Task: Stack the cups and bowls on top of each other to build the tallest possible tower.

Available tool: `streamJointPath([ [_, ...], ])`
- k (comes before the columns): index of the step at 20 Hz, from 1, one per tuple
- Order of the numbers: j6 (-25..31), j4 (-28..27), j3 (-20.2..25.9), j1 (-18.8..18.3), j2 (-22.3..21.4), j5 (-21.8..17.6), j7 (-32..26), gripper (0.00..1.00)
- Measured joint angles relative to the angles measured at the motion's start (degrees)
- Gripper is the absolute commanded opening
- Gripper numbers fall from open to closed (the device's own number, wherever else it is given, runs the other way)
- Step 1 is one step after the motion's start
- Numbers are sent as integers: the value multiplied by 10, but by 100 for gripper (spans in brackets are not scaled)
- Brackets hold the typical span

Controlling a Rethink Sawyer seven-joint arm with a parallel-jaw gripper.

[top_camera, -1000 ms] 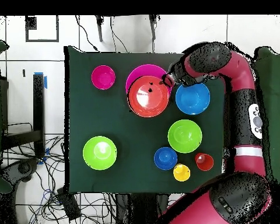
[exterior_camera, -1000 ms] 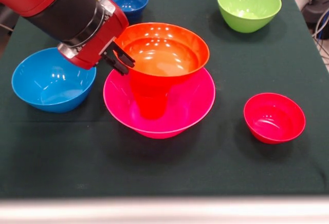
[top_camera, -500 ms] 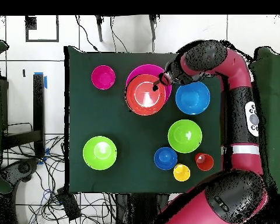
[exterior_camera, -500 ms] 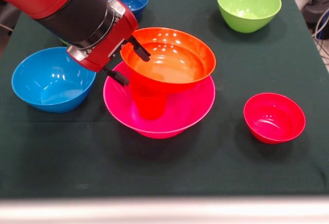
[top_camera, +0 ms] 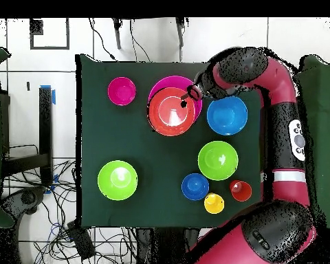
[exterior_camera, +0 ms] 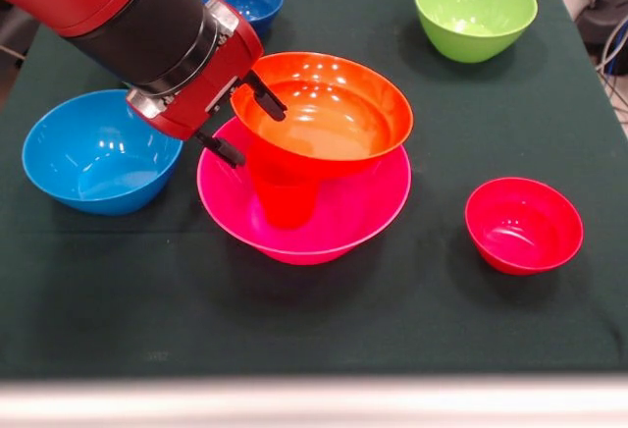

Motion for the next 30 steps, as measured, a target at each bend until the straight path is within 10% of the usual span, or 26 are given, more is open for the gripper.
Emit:
streamJointPath([
  [6,0,-3,0,0,0,0,0,100],
  [7,0,-4,0,0,0,0,0,0],
  [30,0,-26,0,8,4,0,0,0],
])
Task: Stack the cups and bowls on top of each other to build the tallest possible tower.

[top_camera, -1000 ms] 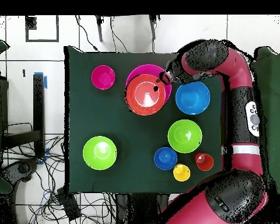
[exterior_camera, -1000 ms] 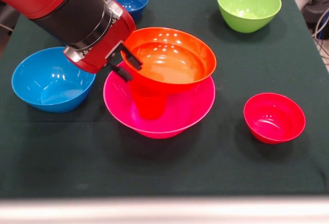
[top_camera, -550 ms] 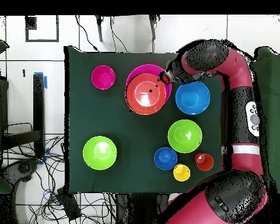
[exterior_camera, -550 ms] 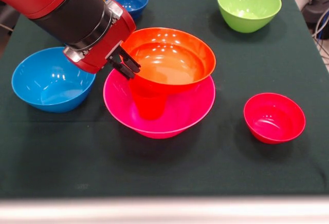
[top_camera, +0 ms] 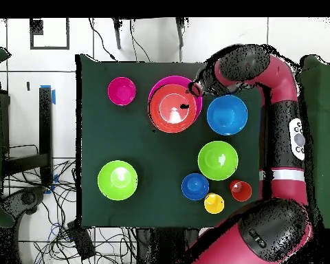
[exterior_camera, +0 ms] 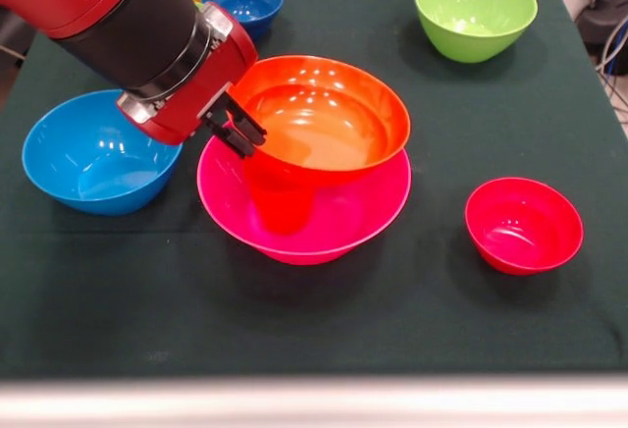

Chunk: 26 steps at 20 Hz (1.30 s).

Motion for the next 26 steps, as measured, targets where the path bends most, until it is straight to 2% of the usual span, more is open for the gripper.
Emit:
streamJointPath([
  [16,11,-96,0,39,17,0,0,0],
  [26,32,-116,0,39,27,0,0,0],
])
